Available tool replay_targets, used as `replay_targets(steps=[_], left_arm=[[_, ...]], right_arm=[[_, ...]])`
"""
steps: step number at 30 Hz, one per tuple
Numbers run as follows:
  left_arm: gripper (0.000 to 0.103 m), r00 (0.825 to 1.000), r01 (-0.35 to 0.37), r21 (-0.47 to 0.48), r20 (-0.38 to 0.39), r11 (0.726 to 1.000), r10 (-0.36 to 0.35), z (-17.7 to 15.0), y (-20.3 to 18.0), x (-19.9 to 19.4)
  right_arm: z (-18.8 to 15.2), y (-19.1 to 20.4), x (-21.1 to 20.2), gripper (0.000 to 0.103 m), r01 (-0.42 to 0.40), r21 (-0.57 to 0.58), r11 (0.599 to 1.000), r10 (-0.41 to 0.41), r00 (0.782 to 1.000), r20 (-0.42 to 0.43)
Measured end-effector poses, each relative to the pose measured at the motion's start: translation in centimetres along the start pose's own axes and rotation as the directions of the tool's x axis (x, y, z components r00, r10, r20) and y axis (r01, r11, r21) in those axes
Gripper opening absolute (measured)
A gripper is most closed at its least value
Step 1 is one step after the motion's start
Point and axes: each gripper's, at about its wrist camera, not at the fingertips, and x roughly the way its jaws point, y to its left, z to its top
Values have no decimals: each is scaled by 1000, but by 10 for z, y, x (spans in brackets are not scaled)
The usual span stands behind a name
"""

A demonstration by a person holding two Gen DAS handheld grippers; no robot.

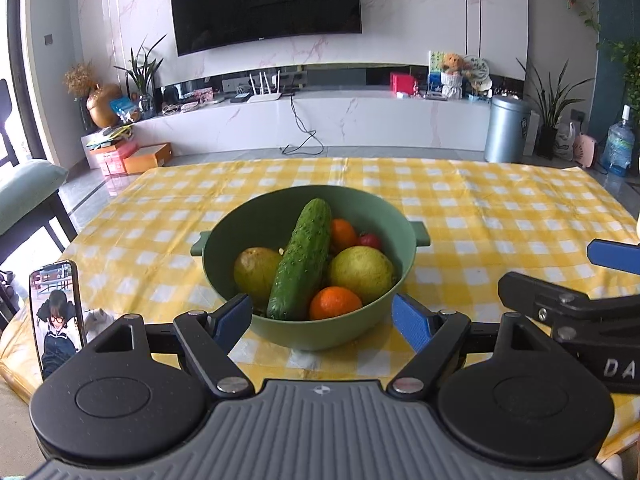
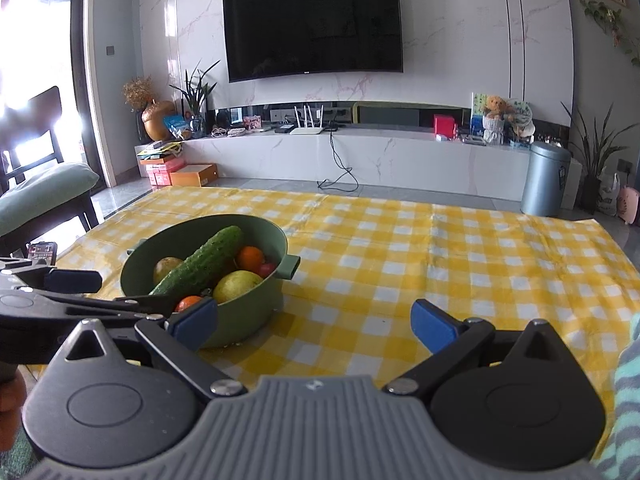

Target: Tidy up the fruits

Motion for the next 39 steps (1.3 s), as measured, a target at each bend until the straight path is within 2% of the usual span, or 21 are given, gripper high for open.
replay_targets(steps=[15,39], left_arm=[[94,999,9,-10,-37,1000,-9,-6,4,8],[93,999,10,-9,-34,1000,-11,-5,4,6]], right_arm=[[-6,1,12,99,21,-6,1000,-21,999,-29],[-8,1,11,99,9,-3,1000,-9,999,-30]])
